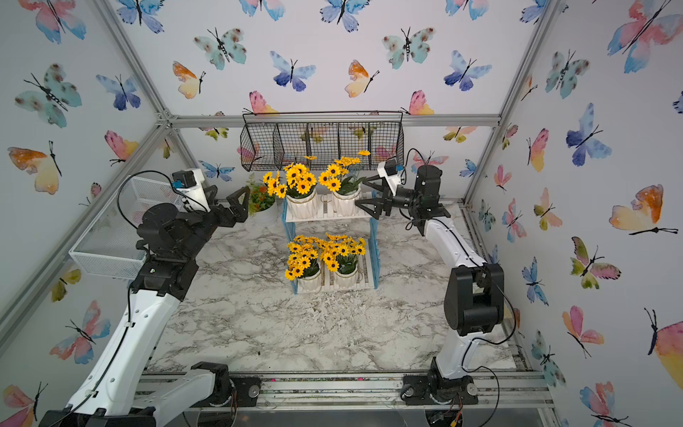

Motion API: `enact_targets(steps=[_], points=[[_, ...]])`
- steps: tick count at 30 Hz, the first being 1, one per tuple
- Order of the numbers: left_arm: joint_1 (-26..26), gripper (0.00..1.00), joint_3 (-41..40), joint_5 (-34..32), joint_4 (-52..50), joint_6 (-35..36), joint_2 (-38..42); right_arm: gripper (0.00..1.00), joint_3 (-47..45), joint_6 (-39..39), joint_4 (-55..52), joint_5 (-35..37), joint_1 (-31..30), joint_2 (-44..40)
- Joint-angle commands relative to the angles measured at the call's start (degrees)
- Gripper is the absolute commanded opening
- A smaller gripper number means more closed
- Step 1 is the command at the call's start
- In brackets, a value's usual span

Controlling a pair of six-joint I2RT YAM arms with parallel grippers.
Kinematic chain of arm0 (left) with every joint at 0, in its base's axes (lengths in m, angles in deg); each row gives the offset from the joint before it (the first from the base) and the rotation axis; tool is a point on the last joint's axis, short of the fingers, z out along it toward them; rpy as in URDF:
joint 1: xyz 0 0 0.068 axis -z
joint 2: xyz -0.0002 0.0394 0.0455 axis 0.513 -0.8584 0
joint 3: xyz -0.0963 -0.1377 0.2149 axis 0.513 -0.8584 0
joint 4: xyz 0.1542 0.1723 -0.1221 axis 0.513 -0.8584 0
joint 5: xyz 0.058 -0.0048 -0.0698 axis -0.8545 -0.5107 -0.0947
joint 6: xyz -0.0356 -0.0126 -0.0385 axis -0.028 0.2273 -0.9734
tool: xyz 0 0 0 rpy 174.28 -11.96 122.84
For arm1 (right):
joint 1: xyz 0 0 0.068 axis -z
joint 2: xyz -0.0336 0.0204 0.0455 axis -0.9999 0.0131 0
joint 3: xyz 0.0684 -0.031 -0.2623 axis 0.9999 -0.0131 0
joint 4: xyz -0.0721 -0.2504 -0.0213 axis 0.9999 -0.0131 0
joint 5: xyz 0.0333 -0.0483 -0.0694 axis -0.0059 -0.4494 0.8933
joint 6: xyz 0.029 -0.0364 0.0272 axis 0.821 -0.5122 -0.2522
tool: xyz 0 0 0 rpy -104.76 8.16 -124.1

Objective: Take the sunflower pots off the shelves
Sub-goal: Pick up the sunflower pot from the shelf.

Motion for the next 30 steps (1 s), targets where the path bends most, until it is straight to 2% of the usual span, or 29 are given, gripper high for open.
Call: enact_targets(steps=[1,8,30], points=[[-0.29,0.98,0.5,1.06,0.48,0.31,1.34,0.98,2.37,1.21,-1.05,1.36,-0.42,1.72],[-0.53,0.98,0.15,1.0,0.44,0.36,1.78,0.98,4.0,1.79,-2.28,3.21,-1.68,2.98],[-0.79,0.98,-0.79,0.93,0.77,0.37,2.99,0.98,10.25,-3.67,-12.85,5.11,-5.27,6.39]])
